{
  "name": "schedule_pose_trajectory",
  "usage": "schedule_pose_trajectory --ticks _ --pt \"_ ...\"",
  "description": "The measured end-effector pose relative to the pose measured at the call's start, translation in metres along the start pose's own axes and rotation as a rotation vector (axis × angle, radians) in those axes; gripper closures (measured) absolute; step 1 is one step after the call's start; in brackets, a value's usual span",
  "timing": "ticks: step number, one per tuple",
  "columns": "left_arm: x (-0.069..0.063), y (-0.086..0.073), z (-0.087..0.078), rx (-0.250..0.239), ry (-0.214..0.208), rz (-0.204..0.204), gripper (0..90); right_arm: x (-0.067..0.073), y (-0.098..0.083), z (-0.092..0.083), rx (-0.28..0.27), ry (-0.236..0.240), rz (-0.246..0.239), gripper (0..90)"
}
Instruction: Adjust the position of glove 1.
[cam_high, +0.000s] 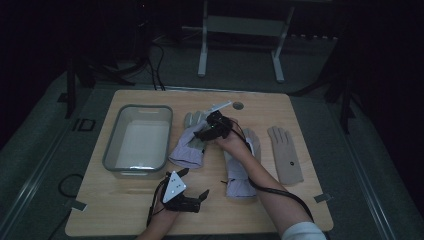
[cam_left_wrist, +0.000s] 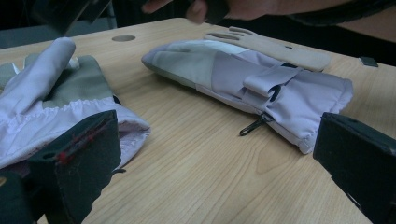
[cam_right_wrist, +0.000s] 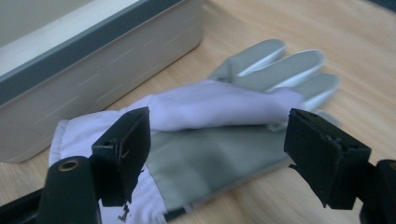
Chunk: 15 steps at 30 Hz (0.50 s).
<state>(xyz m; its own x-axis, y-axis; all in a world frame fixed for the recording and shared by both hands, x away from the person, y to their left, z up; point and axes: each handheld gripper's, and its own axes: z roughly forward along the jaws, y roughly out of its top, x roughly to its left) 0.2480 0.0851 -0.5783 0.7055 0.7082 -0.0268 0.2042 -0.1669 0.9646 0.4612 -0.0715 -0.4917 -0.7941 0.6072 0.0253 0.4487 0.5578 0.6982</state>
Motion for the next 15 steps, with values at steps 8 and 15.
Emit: schedule_pose_trajectory --ticks 8,15 --pt "0.000 0.000 -0.001 -0.004 0.003 0.002 1.1 0.018 0.006 0.030 0.049 -0.009 -0.015 24.2" --pt "0.000 0.000 -0.001 -0.005 0.002 -0.005 1.1 0.022 -0.011 0.058 0.164 -0.058 -0.038 26.2"
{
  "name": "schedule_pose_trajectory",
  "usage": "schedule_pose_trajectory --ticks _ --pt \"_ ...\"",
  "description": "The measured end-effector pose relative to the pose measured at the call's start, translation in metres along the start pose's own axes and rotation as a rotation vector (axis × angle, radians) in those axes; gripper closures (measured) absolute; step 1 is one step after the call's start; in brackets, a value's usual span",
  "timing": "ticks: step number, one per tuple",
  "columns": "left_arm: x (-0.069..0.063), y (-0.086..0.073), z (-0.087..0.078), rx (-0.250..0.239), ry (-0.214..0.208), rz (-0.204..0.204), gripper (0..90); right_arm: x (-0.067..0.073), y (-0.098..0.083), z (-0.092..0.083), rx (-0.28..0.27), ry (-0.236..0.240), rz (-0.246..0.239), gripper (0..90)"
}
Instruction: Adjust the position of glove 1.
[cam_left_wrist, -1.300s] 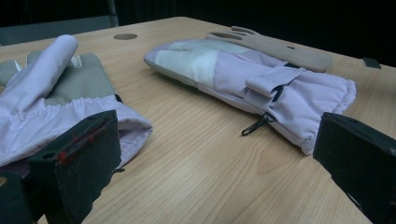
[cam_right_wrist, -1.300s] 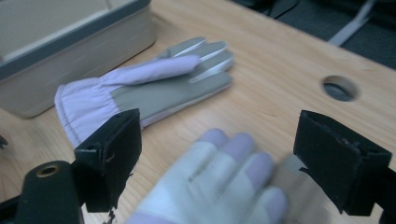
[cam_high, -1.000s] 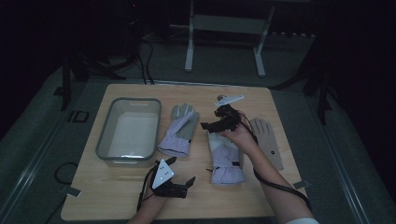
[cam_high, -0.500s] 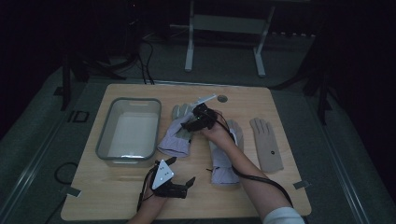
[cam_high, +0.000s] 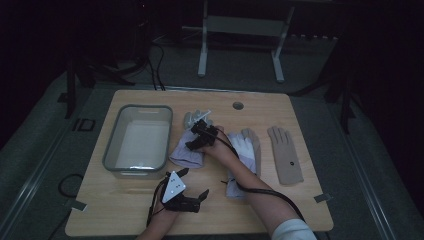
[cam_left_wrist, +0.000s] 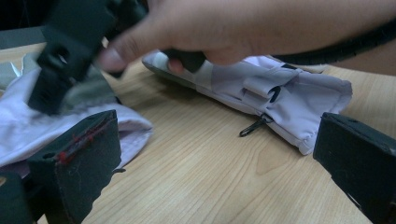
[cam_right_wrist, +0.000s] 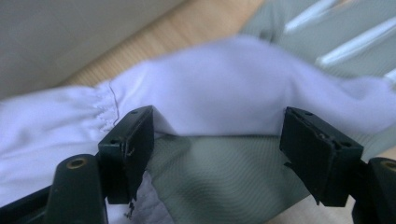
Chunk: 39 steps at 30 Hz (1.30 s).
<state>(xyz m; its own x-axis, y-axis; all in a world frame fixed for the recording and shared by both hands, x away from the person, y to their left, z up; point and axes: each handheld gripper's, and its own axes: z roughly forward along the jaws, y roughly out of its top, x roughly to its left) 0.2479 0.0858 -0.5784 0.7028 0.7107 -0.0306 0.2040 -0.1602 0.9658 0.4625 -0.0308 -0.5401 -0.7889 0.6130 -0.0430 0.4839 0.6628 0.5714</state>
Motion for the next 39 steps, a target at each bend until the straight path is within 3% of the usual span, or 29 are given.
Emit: schedule_pose_trajectory --ticks 5,10,13,17,22,24,27,30,39 --pt "0.000 0.000 0.000 0.002 0.002 -0.002 1.1 0.000 -0.004 0.003 0.015 0.002 -0.003 38.6" --pt "0.000 0.000 0.000 0.003 0.003 0.000 1.1 0.001 -0.005 -0.003 0.009 0.038 -0.018 74.2" --pt "0.001 0.000 0.000 0.002 0.001 -0.006 1.1 -0.001 -0.005 -0.009 0.005 0.043 -0.013 87.5" --pt "0.001 0.000 0.000 -0.001 0.000 -0.012 1.1 -0.007 -0.007 -0.023 0.003 0.042 -0.010 89.0" --pt "0.002 0.000 0.000 0.000 0.002 -0.013 1.1 -0.015 -0.013 -0.053 -0.073 0.030 0.007 89.0" --pt "0.001 0.000 0.001 0.001 0.004 -0.012 1.1 -0.017 -0.017 -0.066 -0.105 0.031 0.034 89.0" --pt "0.001 0.000 0.001 0.002 0.008 -0.011 1.1 -0.013 -0.026 -0.078 -0.126 0.017 0.029 89.0" --pt "0.001 0.000 0.001 0.002 0.009 -0.006 1.1 -0.013 -0.040 -0.082 -0.135 0.024 0.076 89.0" --pt "0.000 0.000 0.001 0.006 0.009 -0.005 1.1 -0.004 -0.075 -0.069 -0.091 0.053 0.111 88.7"
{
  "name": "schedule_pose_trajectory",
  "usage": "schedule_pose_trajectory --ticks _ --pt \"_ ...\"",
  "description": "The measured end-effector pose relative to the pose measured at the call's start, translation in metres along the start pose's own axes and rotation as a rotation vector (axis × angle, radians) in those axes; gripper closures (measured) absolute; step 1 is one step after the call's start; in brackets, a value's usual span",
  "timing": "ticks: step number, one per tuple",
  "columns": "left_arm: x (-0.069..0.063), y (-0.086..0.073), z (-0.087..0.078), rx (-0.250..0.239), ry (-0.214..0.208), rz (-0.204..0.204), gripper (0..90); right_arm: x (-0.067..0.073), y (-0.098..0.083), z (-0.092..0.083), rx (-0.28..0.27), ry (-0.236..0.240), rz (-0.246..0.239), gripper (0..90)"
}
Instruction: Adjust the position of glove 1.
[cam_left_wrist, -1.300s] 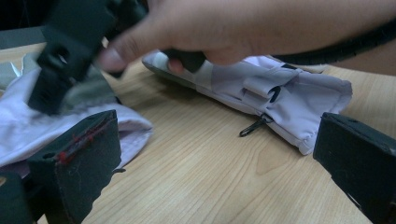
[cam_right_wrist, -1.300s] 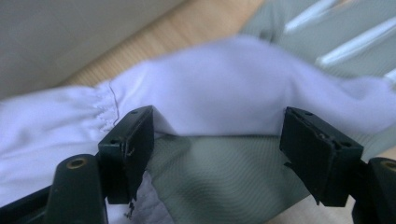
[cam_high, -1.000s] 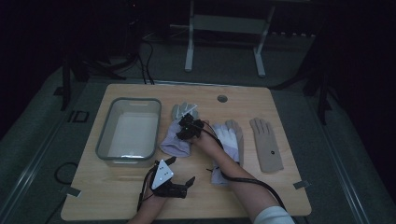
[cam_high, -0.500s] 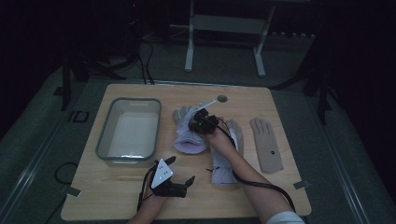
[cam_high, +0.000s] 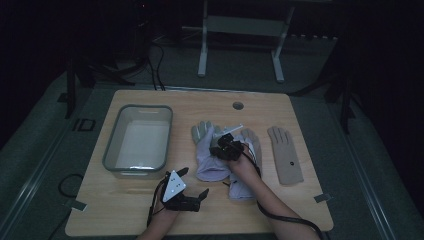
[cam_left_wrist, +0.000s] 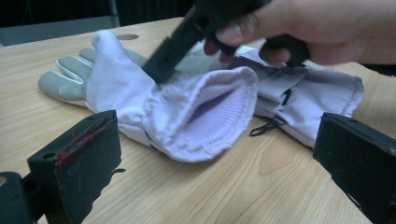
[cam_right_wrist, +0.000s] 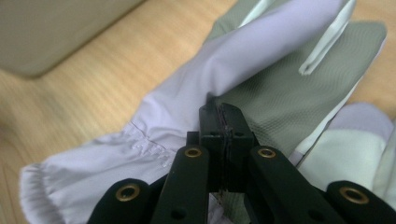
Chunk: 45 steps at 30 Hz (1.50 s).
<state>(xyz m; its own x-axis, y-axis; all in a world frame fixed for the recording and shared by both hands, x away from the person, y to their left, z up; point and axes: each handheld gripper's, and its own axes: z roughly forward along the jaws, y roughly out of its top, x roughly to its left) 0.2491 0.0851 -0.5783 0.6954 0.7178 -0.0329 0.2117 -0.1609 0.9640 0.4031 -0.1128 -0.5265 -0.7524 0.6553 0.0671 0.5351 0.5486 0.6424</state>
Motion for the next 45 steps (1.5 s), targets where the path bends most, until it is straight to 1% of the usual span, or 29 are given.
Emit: schedule_pose_trajectory --ticks 1,4,5,6,8,9,10,12,13,14,15,16,17,18,19,21,24,26,27,29,33,36,37,38,39,41,42,43,45 --pt "0.000 0.000 0.000 0.000 0.001 0.000 1.1 0.002 -0.003 0.001 0.007 -0.005 -0.004 88.5" --pt "0.000 0.000 0.000 0.003 0.001 0.000 1.1 0.005 -0.008 0.005 0.021 -0.014 0.004 86.5" --pt "0.000 0.000 0.000 0.004 0.000 0.001 1.1 0.005 -0.009 0.007 0.024 -0.015 0.022 86.1" --pt "0.000 0.000 0.000 0.005 -0.001 0.001 1.1 0.005 -0.009 0.010 0.032 -0.015 0.032 86.0" --pt "0.000 0.000 0.000 0.006 -0.001 0.003 1.1 0.007 -0.007 0.011 0.030 -0.030 0.054 85.5" --pt "0.000 0.000 0.000 0.006 -0.002 0.003 1.1 0.009 -0.006 0.012 0.036 -0.041 0.034 85.3" --pt "0.000 0.000 0.000 0.006 -0.002 0.004 1.1 0.011 -0.005 0.013 0.040 -0.049 0.041 85.2" --pt "0.000 0.000 0.000 0.009 -0.002 0.006 1.1 0.013 -0.004 0.015 0.041 -0.044 0.052 84.6" --pt "0.000 0.000 0.000 0.009 -0.002 0.005 1.1 0.013 -0.004 0.016 0.045 -0.050 0.063 84.7" --pt "0.000 0.000 0.000 0.008 -0.002 0.005 1.1 0.013 -0.003 0.017 0.046 -0.063 0.061 84.6" --pt "0.000 0.000 0.000 0.007 -0.002 0.004 1.1 0.013 -0.003 0.017 0.041 -0.084 0.054 84.7" --pt "0.000 0.000 0.000 0.005 -0.002 0.004 1.1 0.011 -0.002 0.018 0.031 -0.115 0.060 85.2" --pt "0.000 0.000 0.000 0.004 -0.001 0.004 1.1 0.008 -0.002 0.018 0.025 -0.130 0.073 85.2" --pt "0.000 0.000 0.000 0.004 -0.001 0.005 1.1 0.004 -0.002 0.018 0.018 -0.120 0.105 85.4" --pt "-0.001 0.000 0.000 0.004 -0.001 0.005 1.1 0.002 -0.002 0.018 0.012 -0.124 0.120 85.8" --pt "0.000 0.000 0.000 0.004 -0.002 0.003 1.1 0.000 -0.003 0.017 0.006 -0.155 0.122 85.9" --pt "0.000 0.000 0.000 0.005 -0.002 0.004 1.1 -0.009 -0.006 0.014 -0.008 -0.166 0.156 85.9" --pt "-0.001 0.000 0.000 0.006 -0.002 0.005 1.1 -0.015 -0.009 0.011 -0.011 -0.156 0.183 85.9" --pt "0.000 0.000 0.000 0.009 -0.003 0.005 1.1 -0.016 -0.010 0.009 -0.014 -0.159 0.185 85.8" --pt "0.000 0.000 0.001 0.011 -0.002 0.006 1.1 -0.017 -0.012 0.007 -0.010 -0.158 0.186 85.1" --pt "0.000 0.001 0.001 0.012 0.000 0.005 1.1 -0.019 -0.011 0.006 -0.012 -0.138 0.180 81.3" --pt "0.000 0.000 0.001 0.011 0.001 0.007 1.1 -0.019 -0.011 0.004 -0.021 -0.123 0.172 76.8" --pt "0.000 0.001 0.001 0.011 0.001 0.005 1.1 -0.018 -0.010 0.002 -0.022 -0.118 0.165 74.2" --pt "0.000 0.001 0.001 0.011 0.000 0.003 1.1 -0.017 -0.010 0.000 -0.022 -0.117 0.156 69.8" --pt "0.000 0.001 0.001 0.012 0.000 0.002 1.1 -0.017 -0.010 -0.002 -0.027 -0.111 0.147 63.2" --pt "0.000 0.001 0.001 0.011 0.001 0.004 1.1 -0.019 -0.009 -0.006 -0.030 -0.101 0.132 53.0" --pt "0.000 0.001 0.001 0.011 0.002 0.006 1.1 -0.020 -0.009 -0.008 -0.036 -0.075 0.129 49.5" --pt "-0.001 0.000 0.001 0.010 0.002 0.005 1.1 -0.021 -0.009 -0.009 -0.024 -0.063 0.118 47.0" --pt "-0.001 0.000 0.001 0.011 0.003 0.006 1.1 -0.022 -0.009 -0.014 -0.016 -0.044 0.085 45.7"
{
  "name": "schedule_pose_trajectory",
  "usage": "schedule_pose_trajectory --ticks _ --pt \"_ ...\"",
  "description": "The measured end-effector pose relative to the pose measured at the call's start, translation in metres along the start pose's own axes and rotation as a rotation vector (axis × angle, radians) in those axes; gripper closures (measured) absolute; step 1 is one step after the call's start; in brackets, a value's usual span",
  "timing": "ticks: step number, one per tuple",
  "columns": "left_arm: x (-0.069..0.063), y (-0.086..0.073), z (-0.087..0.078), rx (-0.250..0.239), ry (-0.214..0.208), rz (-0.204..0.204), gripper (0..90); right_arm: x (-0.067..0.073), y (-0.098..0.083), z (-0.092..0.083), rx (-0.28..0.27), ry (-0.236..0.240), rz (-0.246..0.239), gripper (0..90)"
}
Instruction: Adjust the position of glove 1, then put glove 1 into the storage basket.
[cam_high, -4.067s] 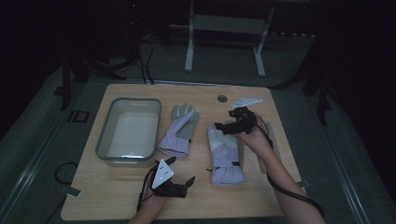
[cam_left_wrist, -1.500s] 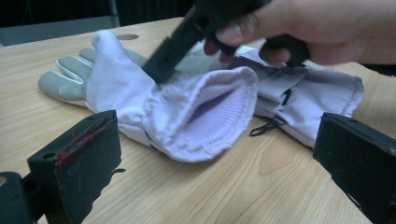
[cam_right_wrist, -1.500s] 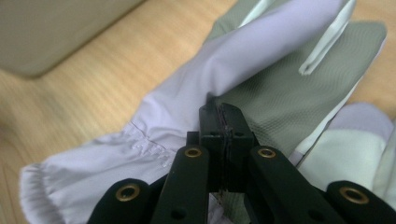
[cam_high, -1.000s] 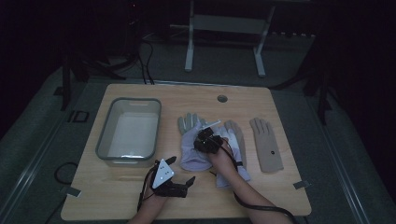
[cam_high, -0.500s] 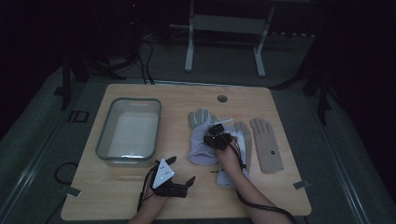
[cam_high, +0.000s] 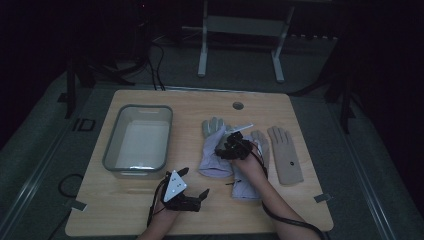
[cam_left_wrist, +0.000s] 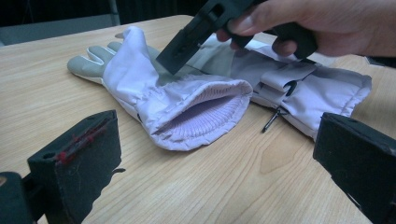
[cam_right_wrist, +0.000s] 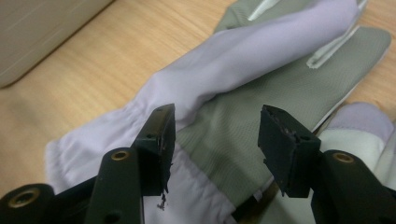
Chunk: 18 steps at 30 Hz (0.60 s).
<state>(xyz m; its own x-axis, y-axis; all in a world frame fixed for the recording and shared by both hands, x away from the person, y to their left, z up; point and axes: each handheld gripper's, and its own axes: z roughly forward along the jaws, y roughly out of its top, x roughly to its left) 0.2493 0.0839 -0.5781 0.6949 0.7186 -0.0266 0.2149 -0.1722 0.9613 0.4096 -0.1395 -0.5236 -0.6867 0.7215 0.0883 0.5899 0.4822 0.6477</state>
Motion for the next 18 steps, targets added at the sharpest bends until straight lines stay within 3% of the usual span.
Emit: schedule_pose_trajectory --ticks 7,13,18 --pt "0.000 0.000 0.000 -0.001 0.002 -0.003 1.1 -0.002 0.001 -0.022 -0.015 0.032 -0.072 31.9" --pt "0.001 0.000 0.000 -0.004 0.005 -0.008 1.1 -0.013 -0.001 -0.050 -0.035 0.061 -0.145 33.9" --pt "0.001 0.000 0.000 0.003 0.004 -0.006 1.1 -0.022 -0.005 -0.074 -0.036 0.057 -0.198 32.6"
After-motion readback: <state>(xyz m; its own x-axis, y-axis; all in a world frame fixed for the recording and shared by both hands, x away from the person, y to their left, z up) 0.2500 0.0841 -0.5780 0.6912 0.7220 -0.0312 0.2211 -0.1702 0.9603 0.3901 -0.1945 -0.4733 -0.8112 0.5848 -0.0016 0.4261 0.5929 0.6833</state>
